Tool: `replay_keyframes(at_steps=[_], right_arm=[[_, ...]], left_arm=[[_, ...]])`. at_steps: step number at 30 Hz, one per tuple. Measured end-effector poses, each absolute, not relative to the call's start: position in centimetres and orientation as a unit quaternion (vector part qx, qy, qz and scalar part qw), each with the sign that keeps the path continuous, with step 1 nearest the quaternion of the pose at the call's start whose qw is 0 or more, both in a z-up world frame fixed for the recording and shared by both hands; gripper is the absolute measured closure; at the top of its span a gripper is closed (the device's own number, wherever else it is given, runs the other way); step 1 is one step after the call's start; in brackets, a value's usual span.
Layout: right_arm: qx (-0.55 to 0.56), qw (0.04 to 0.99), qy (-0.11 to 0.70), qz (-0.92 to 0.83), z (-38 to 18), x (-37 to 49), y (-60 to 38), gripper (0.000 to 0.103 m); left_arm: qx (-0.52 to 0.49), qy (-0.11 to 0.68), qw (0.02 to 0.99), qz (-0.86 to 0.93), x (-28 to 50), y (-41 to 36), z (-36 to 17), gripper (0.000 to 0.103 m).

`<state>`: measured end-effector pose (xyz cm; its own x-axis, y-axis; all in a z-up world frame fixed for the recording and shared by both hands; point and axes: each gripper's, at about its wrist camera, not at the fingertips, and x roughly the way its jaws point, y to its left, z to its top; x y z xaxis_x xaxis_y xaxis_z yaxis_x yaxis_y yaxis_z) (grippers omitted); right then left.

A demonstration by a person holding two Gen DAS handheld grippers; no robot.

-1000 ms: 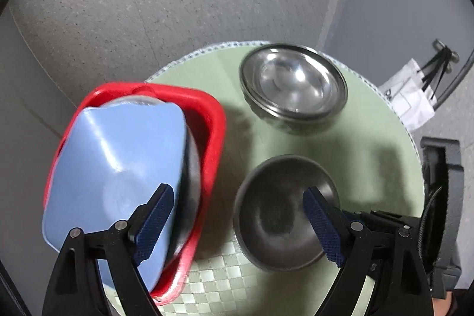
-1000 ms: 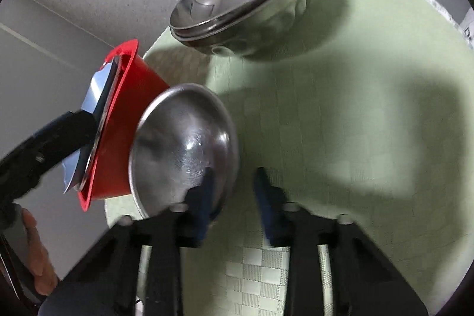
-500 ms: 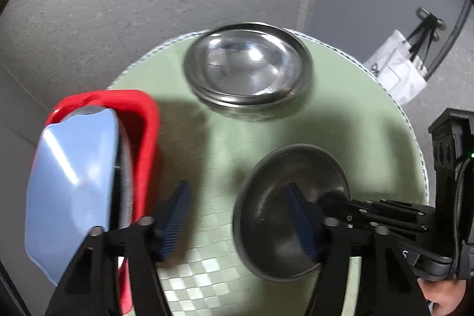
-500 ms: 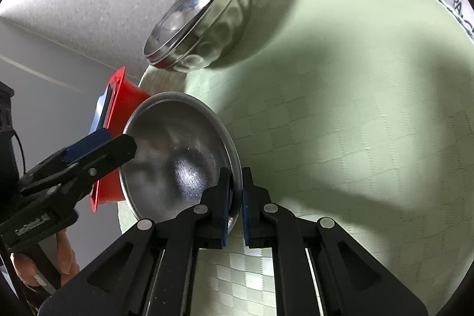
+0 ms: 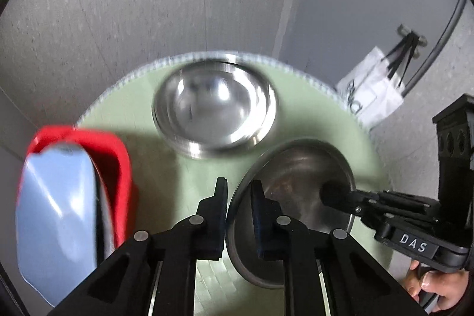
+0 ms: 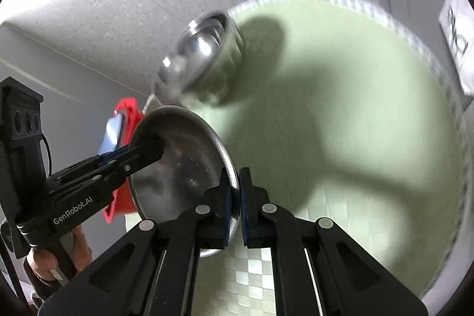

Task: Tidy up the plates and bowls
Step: 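Lift the steel bowl with the right tool and lower it into the bowl stack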

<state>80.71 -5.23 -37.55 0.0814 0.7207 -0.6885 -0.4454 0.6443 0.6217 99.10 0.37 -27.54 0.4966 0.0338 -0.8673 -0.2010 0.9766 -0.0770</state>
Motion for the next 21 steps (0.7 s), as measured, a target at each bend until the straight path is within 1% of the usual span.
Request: replay_keyframes(at_steps=[4,8,13,21], right_arm=[[0.1,0.75,0.509,0.41,-33.6,82.8,-3.5,0.098],[0.072,0.763,0.493,0.411,-31.6,84.8,-1.0,0.098],[0.051,0.762,0.501,0.408,-31.8,86.9,2.7,0.098],[0.031,0.755,0.522,0.396,-33.9,88.7,4.3,0.098]], left_arm=[[-0.09,0.476,0.872,0.076,100.4,1.9,-25.7,0.091],[-0.097,0.469,0.873,0.093,102.5,4.1,-25.6,0.09],[-0.095,0.483,0.863,0.114,105.3,6.2,-27.1,0.088],[-0.09,0.507,0.848,0.122,110.1,6.9,-30.1,0.086]])
